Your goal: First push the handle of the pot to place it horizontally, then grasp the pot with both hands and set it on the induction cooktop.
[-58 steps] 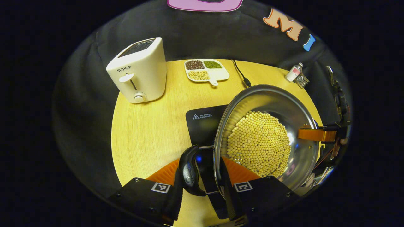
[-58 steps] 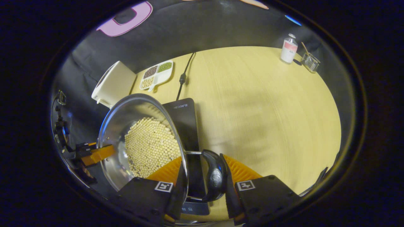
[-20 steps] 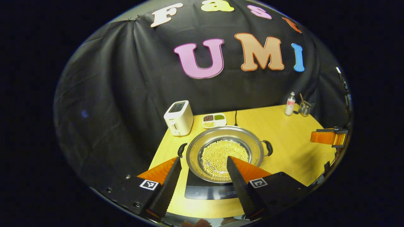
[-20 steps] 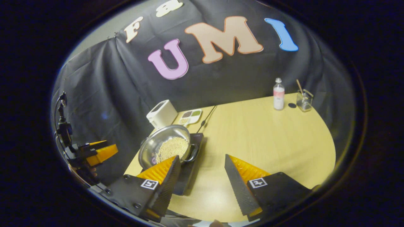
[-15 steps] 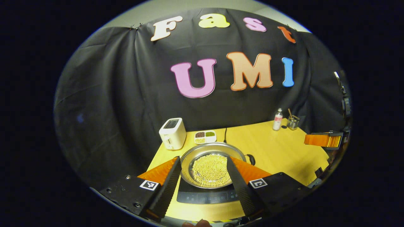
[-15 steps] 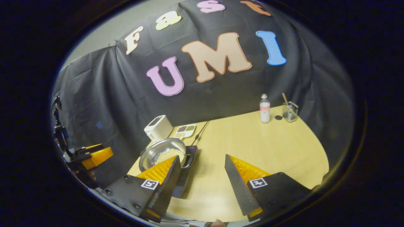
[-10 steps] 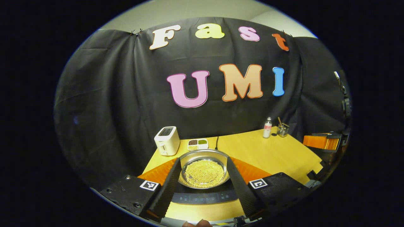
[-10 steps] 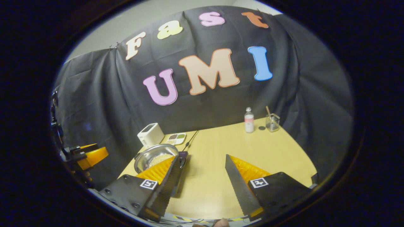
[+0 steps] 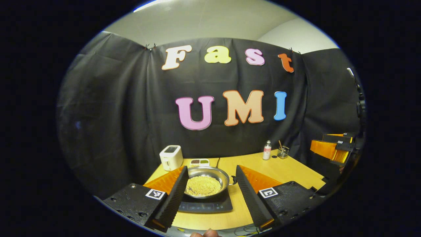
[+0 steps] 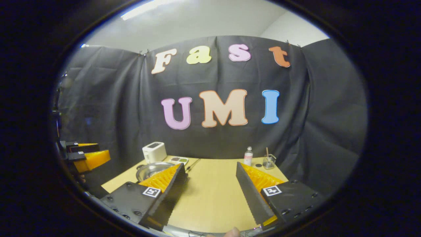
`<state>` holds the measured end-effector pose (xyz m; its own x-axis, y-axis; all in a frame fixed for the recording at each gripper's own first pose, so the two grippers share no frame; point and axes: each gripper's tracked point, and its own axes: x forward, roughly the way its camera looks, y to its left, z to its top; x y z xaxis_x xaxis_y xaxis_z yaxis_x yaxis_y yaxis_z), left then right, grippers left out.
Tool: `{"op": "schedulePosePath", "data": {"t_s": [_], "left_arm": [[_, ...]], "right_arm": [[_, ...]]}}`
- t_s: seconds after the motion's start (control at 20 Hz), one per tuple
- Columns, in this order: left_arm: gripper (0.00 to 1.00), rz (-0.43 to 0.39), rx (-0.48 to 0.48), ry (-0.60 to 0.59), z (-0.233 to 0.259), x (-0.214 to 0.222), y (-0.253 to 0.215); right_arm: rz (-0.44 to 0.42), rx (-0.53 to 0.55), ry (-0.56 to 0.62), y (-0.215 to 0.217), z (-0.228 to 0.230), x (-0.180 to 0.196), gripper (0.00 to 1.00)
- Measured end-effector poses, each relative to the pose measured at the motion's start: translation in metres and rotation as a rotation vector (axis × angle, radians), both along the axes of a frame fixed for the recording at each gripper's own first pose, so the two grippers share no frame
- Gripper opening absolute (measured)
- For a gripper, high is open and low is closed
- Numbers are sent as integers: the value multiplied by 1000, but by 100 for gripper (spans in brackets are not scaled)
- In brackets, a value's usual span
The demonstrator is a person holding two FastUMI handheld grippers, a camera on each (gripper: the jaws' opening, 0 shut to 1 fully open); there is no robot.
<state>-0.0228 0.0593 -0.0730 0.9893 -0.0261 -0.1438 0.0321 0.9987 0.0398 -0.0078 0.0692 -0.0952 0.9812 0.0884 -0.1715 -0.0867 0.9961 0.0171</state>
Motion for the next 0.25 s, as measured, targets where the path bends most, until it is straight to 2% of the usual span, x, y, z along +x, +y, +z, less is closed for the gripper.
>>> {"op": "schedulePosePath", "data": {"t_s": [0.15,0.2,0.25], "left_arm": [[88,32,47,-87,31,-4,-12],[88,14,46,-100,36,-4,-24],[87,3,44,-98,37,-5,-34]], "right_arm": [[4,7,-41,-18,21,-3,93],[2,16,-61,-26,30,-5,96],[-7,21,-80,-33,36,-7,93]]}}
